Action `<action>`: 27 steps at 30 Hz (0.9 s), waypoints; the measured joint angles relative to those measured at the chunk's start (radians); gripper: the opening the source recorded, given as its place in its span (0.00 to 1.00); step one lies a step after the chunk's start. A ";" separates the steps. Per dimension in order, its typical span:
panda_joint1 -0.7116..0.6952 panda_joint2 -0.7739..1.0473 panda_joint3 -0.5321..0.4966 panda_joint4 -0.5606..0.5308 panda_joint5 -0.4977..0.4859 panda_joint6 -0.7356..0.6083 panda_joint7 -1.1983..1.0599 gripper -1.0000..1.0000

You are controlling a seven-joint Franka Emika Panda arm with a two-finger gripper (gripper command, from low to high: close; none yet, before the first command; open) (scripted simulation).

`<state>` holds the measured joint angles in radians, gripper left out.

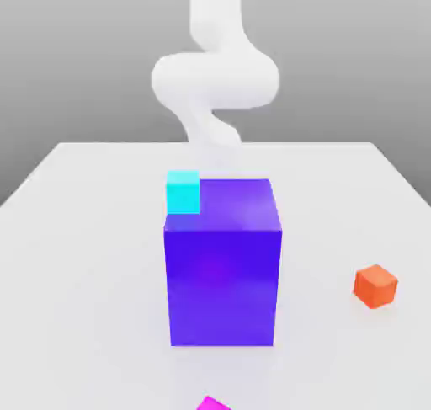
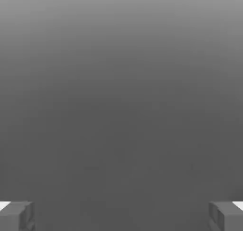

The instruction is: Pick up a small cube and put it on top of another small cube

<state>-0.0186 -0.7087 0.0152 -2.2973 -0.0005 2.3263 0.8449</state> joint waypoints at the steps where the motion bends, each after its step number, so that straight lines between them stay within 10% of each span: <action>1: -0.008 0.039 0.006 0.001 -0.001 0.011 0.020 0.50; 27: -0.071 0.984 0.061 0.029 -0.065 0.284 0.528 0.50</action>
<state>-0.0893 0.2753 0.0759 -2.2679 -0.0657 2.6103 1.3729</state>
